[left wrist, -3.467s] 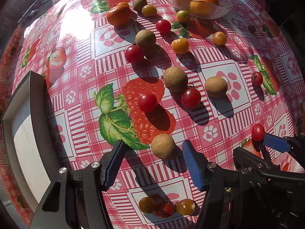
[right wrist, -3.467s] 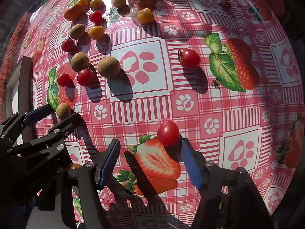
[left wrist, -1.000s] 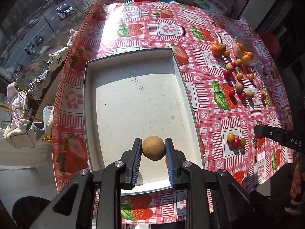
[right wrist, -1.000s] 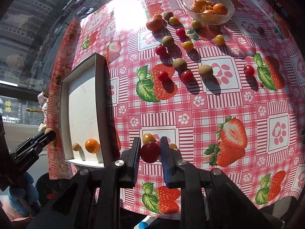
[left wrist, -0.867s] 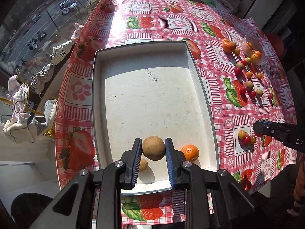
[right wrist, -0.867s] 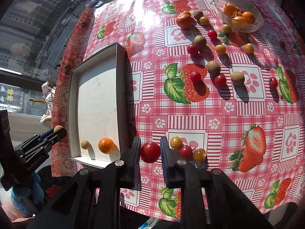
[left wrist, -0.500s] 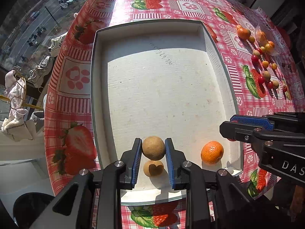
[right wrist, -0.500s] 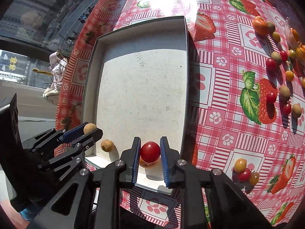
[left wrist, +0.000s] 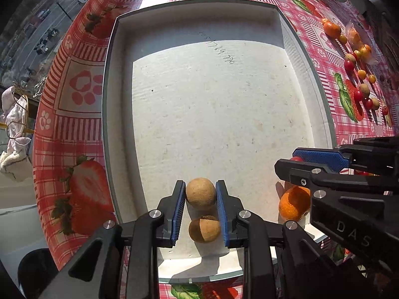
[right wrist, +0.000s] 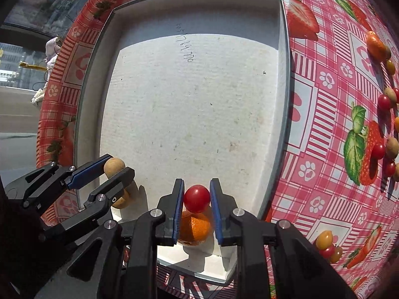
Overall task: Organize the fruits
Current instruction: 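Carry the kiwi and tomato into the white tray and open both tools, then move both open tools back over the fruit on the table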
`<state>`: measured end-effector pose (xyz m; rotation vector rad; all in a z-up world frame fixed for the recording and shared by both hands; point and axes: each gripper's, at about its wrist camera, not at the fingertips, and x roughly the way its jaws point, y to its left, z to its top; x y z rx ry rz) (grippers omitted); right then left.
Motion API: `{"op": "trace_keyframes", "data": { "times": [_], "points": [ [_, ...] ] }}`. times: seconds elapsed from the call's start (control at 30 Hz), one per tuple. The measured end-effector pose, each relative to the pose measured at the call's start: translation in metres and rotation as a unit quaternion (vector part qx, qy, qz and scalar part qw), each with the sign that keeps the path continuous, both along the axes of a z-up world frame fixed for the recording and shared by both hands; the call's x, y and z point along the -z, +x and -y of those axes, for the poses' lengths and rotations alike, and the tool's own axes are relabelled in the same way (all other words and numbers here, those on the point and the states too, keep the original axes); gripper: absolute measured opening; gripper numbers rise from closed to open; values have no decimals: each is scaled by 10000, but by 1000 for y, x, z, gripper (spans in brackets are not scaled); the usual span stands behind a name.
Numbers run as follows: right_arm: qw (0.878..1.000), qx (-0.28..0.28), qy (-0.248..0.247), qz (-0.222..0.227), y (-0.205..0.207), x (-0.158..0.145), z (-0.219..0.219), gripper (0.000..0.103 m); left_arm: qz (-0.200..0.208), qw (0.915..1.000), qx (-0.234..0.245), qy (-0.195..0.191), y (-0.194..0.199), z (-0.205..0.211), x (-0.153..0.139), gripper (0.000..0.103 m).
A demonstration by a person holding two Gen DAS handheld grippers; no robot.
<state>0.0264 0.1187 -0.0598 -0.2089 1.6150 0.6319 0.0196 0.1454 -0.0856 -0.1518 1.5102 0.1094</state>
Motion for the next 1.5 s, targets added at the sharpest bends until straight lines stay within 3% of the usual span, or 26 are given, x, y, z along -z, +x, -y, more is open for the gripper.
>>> {"op": "trace_keyframes", "data": {
  "times": [0.13, 0.2, 0.23, 0.3, 0.47, 0.57, 0.73, 1.03, 1.23, 1.5],
  "points": [
    [9999, -60, -67, -67, -3, 7, -10, 24, -92, 10000, -36, -6, -2, 1, 5, 26],
    [9999, -59, -65, -92, -3, 9, -12, 29, -126, 9999, -56, -17, -5, 1, 8, 28],
    [9999, -56, -44, -106, -4, 9, -13, 35, -139, 9999, -76, -32, -7, 0, 9, 49],
    [9999, -82, -48, -89, -8, 7, -22, 48, 24, 9999, -127, 72, -8, 1, 5, 77],
    [9999, -70, -30, -94, -2, 4, -12, 53, 26, 10000, -44, 74, -5, 0, -2, 77],
    [9998, -28, 78, -158, 2, 3, -5, 62, 16, 10000, -39, 85, -3, 0, -6, 77],
    [9991, 95, 382, -140, 5, -16, -6, 90, 34, 9998, 1, 195, -5, 2, -22, 78],
    [9954, 620, 731, -12, 21, -48, 39, 92, 192, 9991, 248, 293, 4, 24, -53, 78],
    [9909, 1223, 565, -64, 24, -37, 99, 92, 360, 9962, 761, 200, 23, 70, -63, 78],
    [9753, 2197, 143, -147, 33, -21, 215, 92, 456, 9893, 1382, -37, 56, 137, -61, 78]
  ]
}}
